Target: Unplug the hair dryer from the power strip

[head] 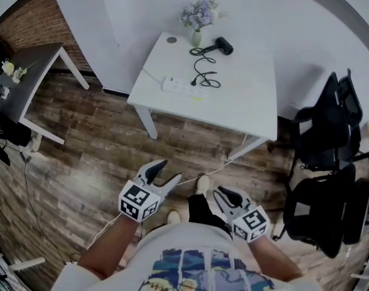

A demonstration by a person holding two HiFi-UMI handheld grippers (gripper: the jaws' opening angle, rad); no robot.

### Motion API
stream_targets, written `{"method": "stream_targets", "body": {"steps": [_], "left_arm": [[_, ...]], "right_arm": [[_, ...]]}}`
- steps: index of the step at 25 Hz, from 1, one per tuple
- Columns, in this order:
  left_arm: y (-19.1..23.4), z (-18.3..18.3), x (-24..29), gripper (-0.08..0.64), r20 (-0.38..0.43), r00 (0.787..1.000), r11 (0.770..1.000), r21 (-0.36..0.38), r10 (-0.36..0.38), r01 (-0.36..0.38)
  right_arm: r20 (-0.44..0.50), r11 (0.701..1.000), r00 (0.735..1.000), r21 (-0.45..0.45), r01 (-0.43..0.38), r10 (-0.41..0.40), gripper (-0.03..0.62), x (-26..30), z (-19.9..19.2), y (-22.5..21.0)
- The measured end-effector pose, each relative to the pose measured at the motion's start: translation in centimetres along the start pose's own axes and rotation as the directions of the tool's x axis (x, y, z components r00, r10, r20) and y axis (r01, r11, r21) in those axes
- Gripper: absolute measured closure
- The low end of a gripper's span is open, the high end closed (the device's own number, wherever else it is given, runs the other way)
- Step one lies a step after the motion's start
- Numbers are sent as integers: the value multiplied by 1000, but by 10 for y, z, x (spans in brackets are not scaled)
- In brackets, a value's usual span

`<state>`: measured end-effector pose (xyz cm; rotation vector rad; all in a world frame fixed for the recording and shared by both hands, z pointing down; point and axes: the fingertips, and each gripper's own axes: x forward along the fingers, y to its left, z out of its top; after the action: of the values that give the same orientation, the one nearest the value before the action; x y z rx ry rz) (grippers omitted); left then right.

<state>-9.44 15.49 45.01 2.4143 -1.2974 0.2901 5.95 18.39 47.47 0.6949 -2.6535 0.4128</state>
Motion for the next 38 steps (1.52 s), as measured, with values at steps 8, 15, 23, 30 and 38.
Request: {"method": "stream_targets", "body": {"steps": [8,15,23,30,38], "left_arm": [[55,55,79,331,-17,996,996,-20,87,-87],[86,88,145,331,-36,989,990,-17,141,-142],[111,104,189,331,-55,981,982,-26,184,-185],[152,110,217,331,-67,982,984,-15,177,-178],[213,116,268,331,-142,985,995,28,98,-95]], "right_arm": [[11,996,997,-52,-77,78,529,48,55,-109],[-5,990,992,-55,-128,128,534,84,77,-188],[-11,977,980,-67,-200,200,548,127,83,-224],[-67,980,983,-84,-178,173,537,173,85,-247],[-109,986,989,-122,-116,102,559,232,95,-280]]}}
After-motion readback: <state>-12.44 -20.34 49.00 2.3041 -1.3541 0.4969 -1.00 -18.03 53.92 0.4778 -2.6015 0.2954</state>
